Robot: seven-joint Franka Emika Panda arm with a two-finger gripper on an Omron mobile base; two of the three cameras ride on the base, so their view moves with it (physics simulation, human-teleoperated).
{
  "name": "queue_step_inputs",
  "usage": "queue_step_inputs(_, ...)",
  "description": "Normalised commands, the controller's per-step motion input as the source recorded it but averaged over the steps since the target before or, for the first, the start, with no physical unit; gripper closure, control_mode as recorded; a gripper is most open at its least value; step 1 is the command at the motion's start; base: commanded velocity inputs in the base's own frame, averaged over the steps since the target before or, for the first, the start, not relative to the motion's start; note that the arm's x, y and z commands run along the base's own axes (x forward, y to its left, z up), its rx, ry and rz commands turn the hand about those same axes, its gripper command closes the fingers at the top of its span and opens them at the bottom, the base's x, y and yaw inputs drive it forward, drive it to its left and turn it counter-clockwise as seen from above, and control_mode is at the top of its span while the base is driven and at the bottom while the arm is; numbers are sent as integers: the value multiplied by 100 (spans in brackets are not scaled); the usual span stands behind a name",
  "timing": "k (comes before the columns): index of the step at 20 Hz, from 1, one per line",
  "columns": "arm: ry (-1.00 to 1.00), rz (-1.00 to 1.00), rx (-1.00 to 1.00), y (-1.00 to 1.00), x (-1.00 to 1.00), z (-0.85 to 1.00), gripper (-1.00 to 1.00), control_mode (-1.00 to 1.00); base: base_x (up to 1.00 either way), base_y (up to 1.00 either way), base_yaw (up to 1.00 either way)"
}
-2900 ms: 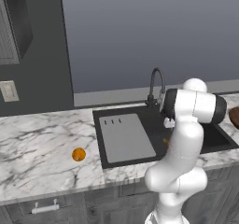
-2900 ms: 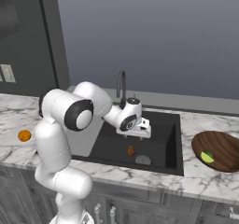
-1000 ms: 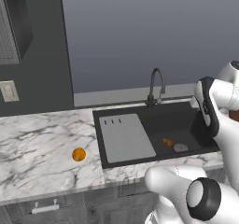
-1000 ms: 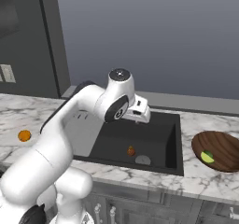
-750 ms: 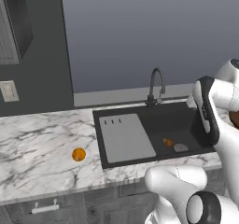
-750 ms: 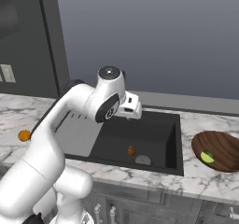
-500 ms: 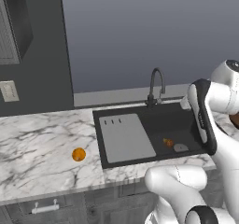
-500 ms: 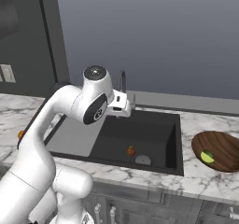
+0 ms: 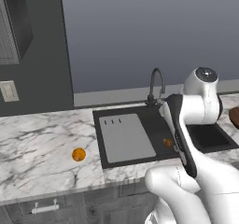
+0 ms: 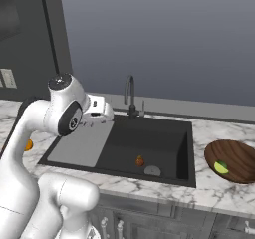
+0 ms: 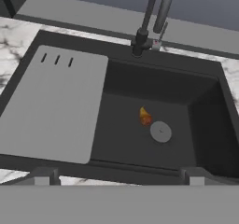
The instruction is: There is a mixed pile of frozen fruits and vegetables on the counter. Locate all the frozen vegetables and place the items in a bowl on the counter. Take all the frozen fruits and defrost them in a running sink.
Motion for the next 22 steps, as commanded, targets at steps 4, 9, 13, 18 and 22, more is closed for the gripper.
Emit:
queue_step_inputs(4, 3, 0, -13, 64, 0, 0, -100, -100, 0, 0, 0)
queue_step_inputs(9, 9, -1, -4, 57, 4, -2, -100, -100, 0, 0, 0)
queue_step_inputs(13, 19, 0, 4, 22, 0, 0, -100, -100, 0, 0, 0)
queue_step_inputs(18, 11, 16, 15, 62, 0, 1, -100, -100, 0, 0, 0)
queue_step_inputs(22, 0, 17, 20, 63, -5, -1, -100, -100, 0, 0, 0)
